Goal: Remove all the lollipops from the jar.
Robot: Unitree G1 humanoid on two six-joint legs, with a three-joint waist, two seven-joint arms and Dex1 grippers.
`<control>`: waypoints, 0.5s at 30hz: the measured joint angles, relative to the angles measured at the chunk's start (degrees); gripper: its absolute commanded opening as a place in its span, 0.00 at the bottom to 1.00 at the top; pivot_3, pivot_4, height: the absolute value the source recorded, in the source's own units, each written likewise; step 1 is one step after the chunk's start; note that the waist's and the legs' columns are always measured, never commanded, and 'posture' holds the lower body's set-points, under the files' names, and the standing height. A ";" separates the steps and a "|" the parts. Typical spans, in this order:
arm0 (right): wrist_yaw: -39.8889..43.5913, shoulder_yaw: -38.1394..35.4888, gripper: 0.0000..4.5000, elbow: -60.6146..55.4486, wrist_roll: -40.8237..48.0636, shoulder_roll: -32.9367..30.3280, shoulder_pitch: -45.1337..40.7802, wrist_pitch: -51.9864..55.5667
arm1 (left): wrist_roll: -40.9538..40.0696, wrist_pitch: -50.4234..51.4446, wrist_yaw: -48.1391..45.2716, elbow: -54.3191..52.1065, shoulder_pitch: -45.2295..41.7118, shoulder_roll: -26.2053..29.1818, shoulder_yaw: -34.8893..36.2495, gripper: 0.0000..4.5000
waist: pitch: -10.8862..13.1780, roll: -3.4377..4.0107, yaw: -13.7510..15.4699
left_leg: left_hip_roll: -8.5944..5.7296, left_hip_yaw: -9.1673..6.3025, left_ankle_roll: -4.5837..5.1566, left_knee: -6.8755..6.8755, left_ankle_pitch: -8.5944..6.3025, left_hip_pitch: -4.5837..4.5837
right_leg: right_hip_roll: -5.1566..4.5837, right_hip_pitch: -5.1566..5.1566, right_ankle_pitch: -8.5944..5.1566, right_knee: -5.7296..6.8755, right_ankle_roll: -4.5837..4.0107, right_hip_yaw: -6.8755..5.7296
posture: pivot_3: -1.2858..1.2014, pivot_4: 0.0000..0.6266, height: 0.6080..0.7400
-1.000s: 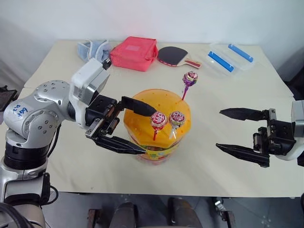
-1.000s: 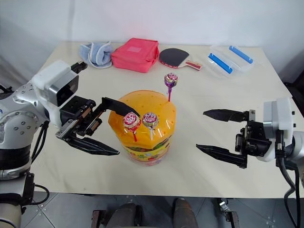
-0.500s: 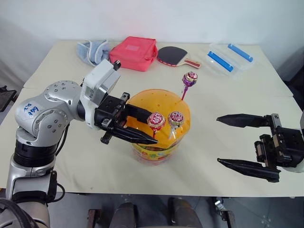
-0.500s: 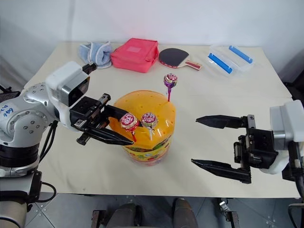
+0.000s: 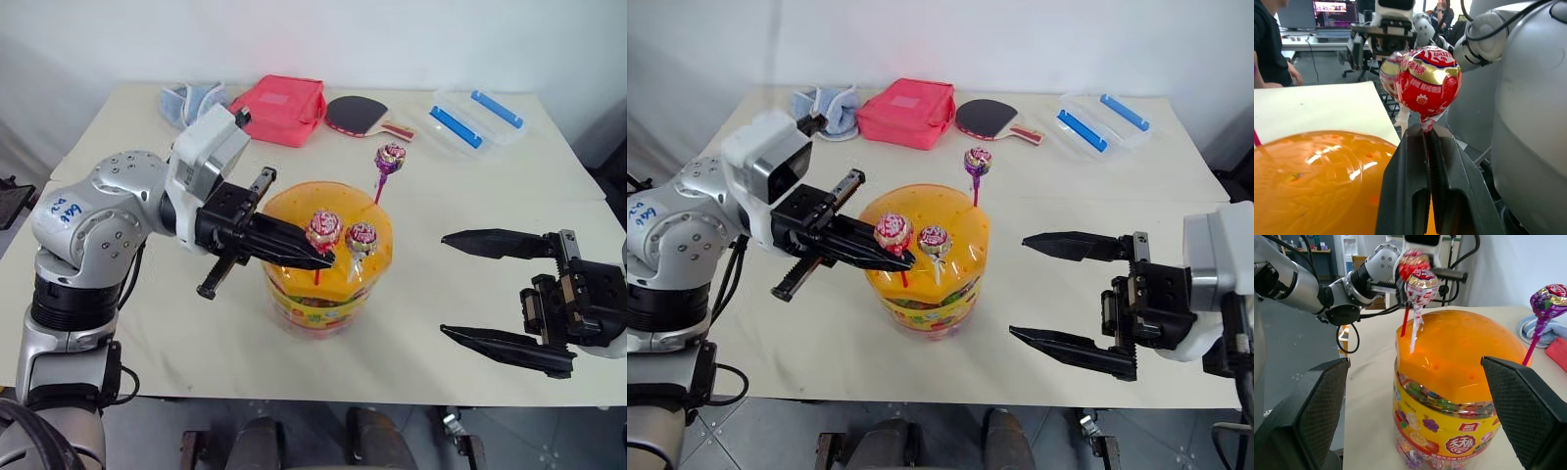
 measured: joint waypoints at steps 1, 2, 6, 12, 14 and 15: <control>-0.18 0.00 1.00 -0.02 0.07 -0.01 0.01 0.00 | 0.19 -0.01 0.00 0.52 -0.34 0.21 0.34 0.00 | 0.00 0.00 0.00 | 0.00 -0.01 0.00 0.00 0.00 0.00 | 0.00 0.00 0.00 0.00 0.00 0.00 | 0.52 0.24 1.00; -0.40 0.00 1.00 -0.02 0.18 -0.01 0.01 0.00 | 0.43 -0.14 -0.01 1.35 -0.85 0.31 0.53 0.00 | 0.00 0.00 0.00 | 0.00 -0.01 0.01 0.00 0.00 0.00 | 0.00 0.00 0.00 0.00 0.00 0.00 | 0.52 0.24 1.00; -0.60 0.11 1.00 -0.08 1.06 -0.38 -0.23 -0.01 | 3.47 -2.16 0.14 5.56 -3.60 2.11 0.84 0.00 | 0.00 -0.01 -0.02 | 0.00 0.00 0.01 0.01 0.00 0.01 | 0.01 -0.01 0.00 -0.02 0.00 0.00 | 0.52 0.24 1.00; 1.75 0.59 1.00 1.34 -1.82 -0.68 0.35 -0.11 | 6.75 -3.34 1.64 10.31 -6.38 4.13 2.67 0.00 | 0.01 -0.01 0.01 | -0.01 0.02 0.03 0.01 -0.01 -0.02 | 0.01 0.00 0.01 0.04 0.01 0.00 | 0.52 0.24 1.00; 2.71 0.59 1.00 2.72 -3.11 -0.68 0.82 -0.12 | 6.74 -3.13 2.70 10.90 -6.49 4.17 3.69 0.00 | 0.04 -0.08 0.11 | -0.02 0.03 0.03 0.01 -0.01 -0.03 | 0.01 0.00 0.01 0.03 0.02 -0.01 | 0.52 0.24 1.00; 3.09 0.59 1.00 3.38 -3.55 -0.68 0.85 -0.12 | 6.64 -3.02 3.23 10.89 -6.51 4.17 4.29 0.00 | 0.05 -0.09 0.17 | -0.02 0.03 0.03 0.02 -0.01 -0.03 | 0.00 0.00 0.02 0.04 0.03 0.00 | 0.52 0.24 1.00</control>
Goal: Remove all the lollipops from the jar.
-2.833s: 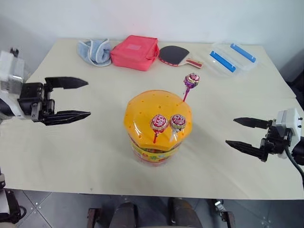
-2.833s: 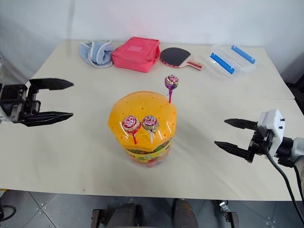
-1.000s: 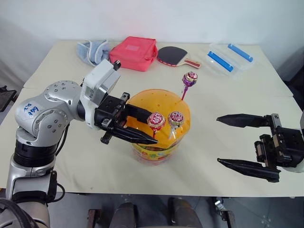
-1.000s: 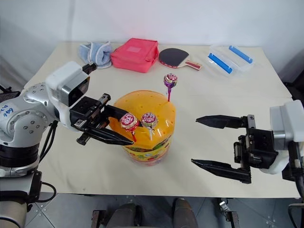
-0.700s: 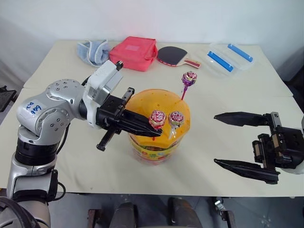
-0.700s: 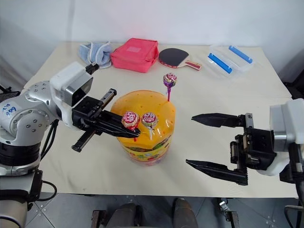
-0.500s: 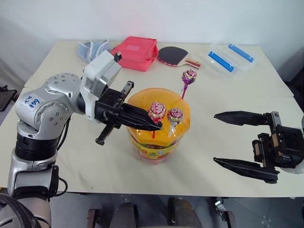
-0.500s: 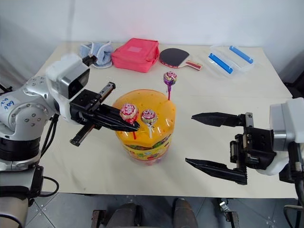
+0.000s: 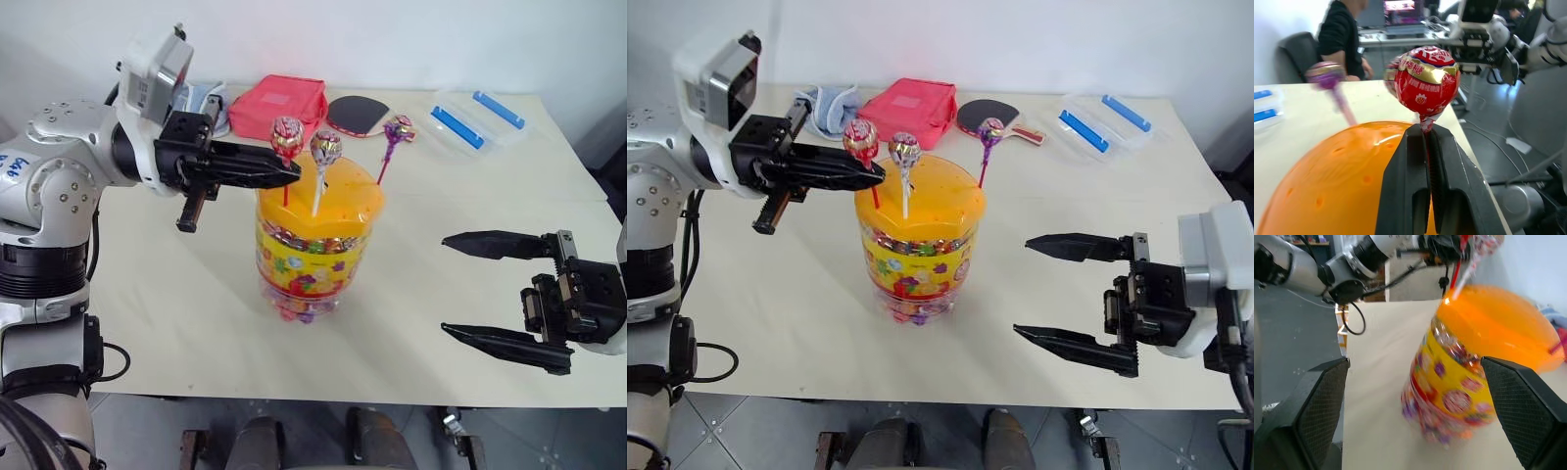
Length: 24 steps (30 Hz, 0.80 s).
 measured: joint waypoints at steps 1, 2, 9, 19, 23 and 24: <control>0.26 0.00 1.00 0.39 -0.32 0.00 -0.03 -0.01 | -0.11 0.13 0.28 -0.02 0.00 0.00 0.54 0.00 | 0.00 0.00 0.03 | 0.00 0.00 0.00 0.00 0.00 0.00 | 0.00 0.00 0.00 0.00 0.00 0.00 | 0.52 0.24 1.00; 0.60 0.00 1.00 0.79 -0.71 0.00 -0.09 -0.04 | -0.28 0.47 0.54 -0.11 0.01 0.00 1.06 0.00 | 0.00 0.00 0.05 | 0.00 0.00 0.00 0.00 0.00 0.00 | 0.00 0.00 0.00 0.00 0.00 0.00 | 0.52 0.24 1.00; 1.66 0.47 1.00 2.00 -1.91 0.00 -1.56 -0.12 | -1.74 2.61 2.31 -2.89 1.27 0.02 2.28 0.00 | 0.01 -0.01 -0.09 | 0.01 -0.01 0.00 0.00 0.00 0.00 | 0.00 -0.01 0.00 0.01 0.00 0.00 | 0.52 0.24 1.00; 2.81 1.78 1.00 3.50 -2.94 0.00 -2.53 -0.22 | -0.63 2.54 7.02 -2.65 2.70 2.35 5.52 0.00 | 0.01 -0.02 -0.23 | 0.02 0.00 -0.01 0.00 0.00 0.00 | 0.00 -0.01 0.00 0.01 0.00 0.00 | 0.52 0.24 1.00; 3.14 1.79 1.00 3.82 -3.63 0.00 -2.62 -0.76 | 1.68 0.99 9.77 -0.15 2.70 2.83 6.53 0.00 | 0.01 -0.02 -0.21 | 0.01 0.04 -0.01 0.00 0.00 0.00 | 0.00 -0.01 0.00 0.01 0.00 -0.01 | 0.52 0.24 1.00; 3.31 1.79 1.00 3.86 -3.73 0.00 -2.62 -0.89 | 2.45 0.97 10.95 0.57 2.70 3.38 6.71 0.00 | 0.03 -0.05 -0.21 | 0.01 0.04 -0.01 0.00 0.00 0.00 | 0.01 -0.01 0.00 0.01 0.01 -0.01 | 0.52 0.24 1.00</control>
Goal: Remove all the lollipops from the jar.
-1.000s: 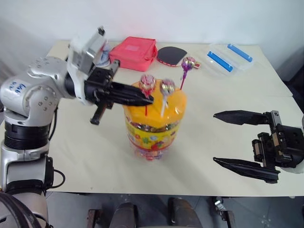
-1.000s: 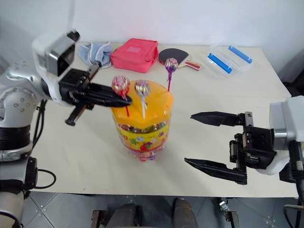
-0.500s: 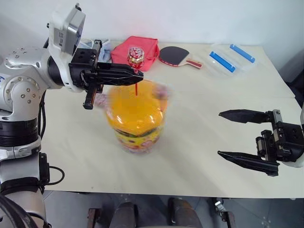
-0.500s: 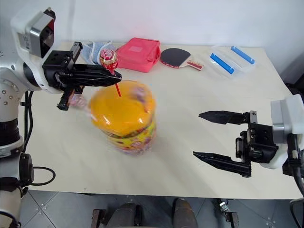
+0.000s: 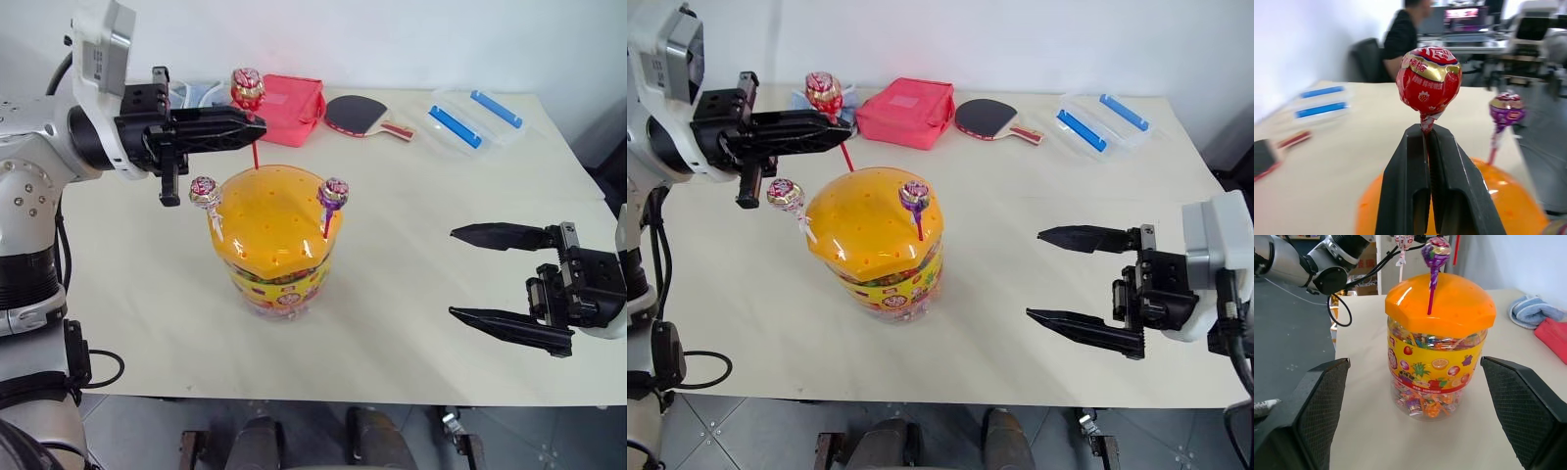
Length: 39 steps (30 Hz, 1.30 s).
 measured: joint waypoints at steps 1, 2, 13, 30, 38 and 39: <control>0.12 0.00 1.00 0.04 -0.16 0.00 0.01 -0.09 | 0.75 0.02 1.21 0.99 0.00 0.69 0.46 0.00 | 0.01 -0.01 -0.04 | 0.00 0.00 0.00 0.00 0.00 0.00 | 0.00 -0.01 0.00 0.00 0.00 0.00 | 0.52 0.24 1.00; 0.24 -0.03 1.00 0.12 -0.27 0.00 0.08 -0.14 | 1.73 0.21 2.56 1.93 0.00 1.60 0.97 0.00 | 0.01 -0.01 -0.13 | 0.00 0.00 0.00 -0.01 0.00 0.00 | 0.00 -0.01 0.00 0.00 0.00 0.00 | 0.52 0.24 1.00; 0.82 2.32 1.00 2.18 -3.37 0.88 -1.34 -1.46 | 8.14 16.90 15.48 6.57 6.22 11.53 2.04 0.00 | 0.06 -0.10 -0.11 | 0.00 0.00 0.07 -0.02 -0.05 0.01 | 0.00 -0.03 0.00 0.03 0.01 0.01 | 0.52 0.24 1.00; 4.40 2.42 1.00 4.42 -6.88 2.32 2.93 -3.13 | 22.24 27.38 17.70 24.30 12.23 17.56 -14.02 0.00 | 0.20 -0.35 0.03 | -0.01 0.31 0.06 -0.03 -0.06 0.01 | -0.02 -0.06 -0.01 0.04 -0.01 0.00 | 0.52 0.24 1.00; 4.28 1.65 1.00 4.33 -6.96 2.32 3.15 -3.67 | 23.95 29.81 15.72 26.45 12.19 17.15 -17.26 0.00 | 0.23 -0.40 -0.04 | 0.00 0.31 0.06 -0.03 -0.06 0.01 | -0.03 -0.08 0.00 0.06 -0.01 0.00 | 0.52 0.24 1.00; 4.24 1.60 1.00 4.32 -6.93 2.32 3.15 -3.67 | 24.05 30.03 15.38 26.46 12.13 17.15 -17.34 0.06 | 0.23 -0.40 -0.07 | 0.00 0.32 0.06 -0.03 -0.06 0.01 | -0.03 -0.09 0.00 0.07 -0.01 0.00 | 0.52 0.24 1.00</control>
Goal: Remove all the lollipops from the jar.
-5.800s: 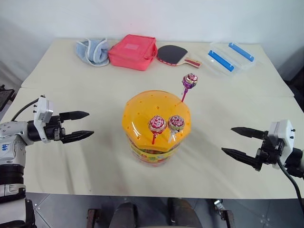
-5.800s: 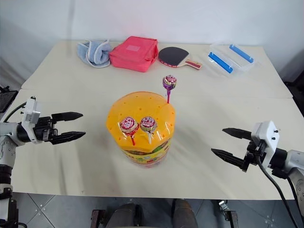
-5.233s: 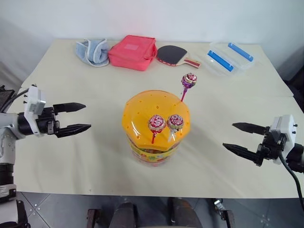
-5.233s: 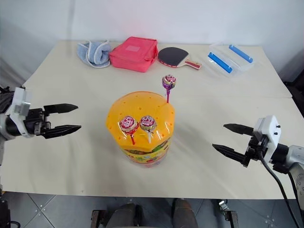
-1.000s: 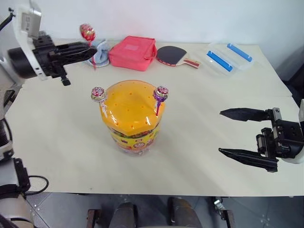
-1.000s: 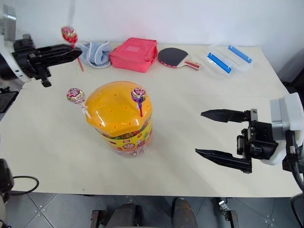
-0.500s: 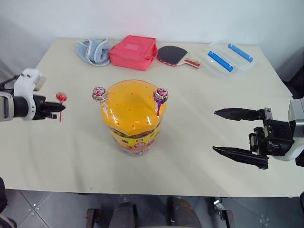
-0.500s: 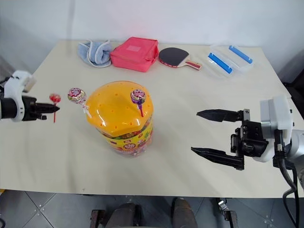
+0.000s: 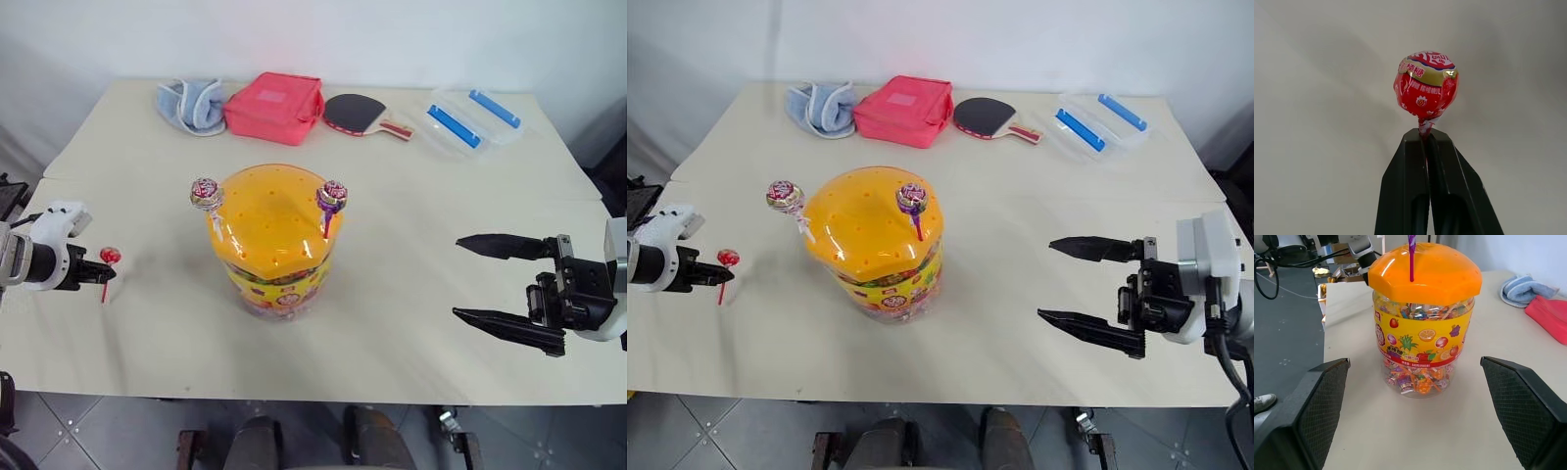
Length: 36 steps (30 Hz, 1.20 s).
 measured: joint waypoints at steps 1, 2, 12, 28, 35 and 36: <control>-0.13 -0.18 1.00 0.01 0.05 0.00 -0.03 0.00 | 0.12 0.28 -0.29 0.10 -0.33 -0.05 -0.19 0.12 | 0.00 -0.01 0.00 | 0.00 0.00 0.00 0.00 0.00 0.00 | 0.00 0.00 0.00 0.01 0.00 0.00 | 0.52 0.24 1.00; -0.25 -0.30 1.00 0.01 0.06 0.00 -0.14 0.00 | 0.23 0.35 -0.38 0.26 -0.72 -0.20 -0.28 0.16 | 0.00 -0.01 0.03 | 0.00 0.00 0.00 0.00 0.00 0.00 | -0.01 0.00 0.00 0.01 0.00 0.00 | 0.52 0.24 1.00; -0.72 -0.55 1.00 0.35 -0.23 -0.01 -0.96 -0.02 | 0.39 1.39 -1.34 0.60 -1.38 -1.50 -0.29 0.84 | 0.02 -0.04 -0.01 | 0.00 0.03 0.00 0.01 0.00 0.00 | -0.03 -0.02 0.00 0.04 0.00 0.00 | 0.52 0.24 1.00; 1.07 -0.47 1.00 3.52 -2.12 -0.48 -3.87 -0.22 | -2.38 0.03 -10.38 -10.74 -4.63 9.20 3.97 0.99 | 0.05 -0.09 -0.02 | -0.01 0.08 0.00 0.01 -0.01 0.00 | -0.04 -0.06 0.00 0.06 0.00 0.02 | 0.52 0.24 1.00; 1.16 -0.03 1.00 4.35 -2.23 -0.48 -5.16 -0.19 | -7.51 -12.82 -15.89 -14.74 -2.78 8.48 17.74 0.99 | 0.07 -0.10 -0.07 | 0.01 0.15 -0.01 0.00 -0.02 0.01 | -0.08 -0.08 -0.01 0.06 -0.01 0.02 | 0.52 0.24 1.00; 0.67 0.26 1.00 4.22 -2.09 -0.47 -5.54 -0.06 | -8.99 -16.68 -17.03 -16.03 -1.60 6.65 22.08 0.99 | 0.08 -0.08 -0.09 | 0.01 0.22 0.00 0.00 -0.02 0.02 | -0.11 -0.08 -0.01 0.05 -0.01 0.03 | 0.52 0.24 1.00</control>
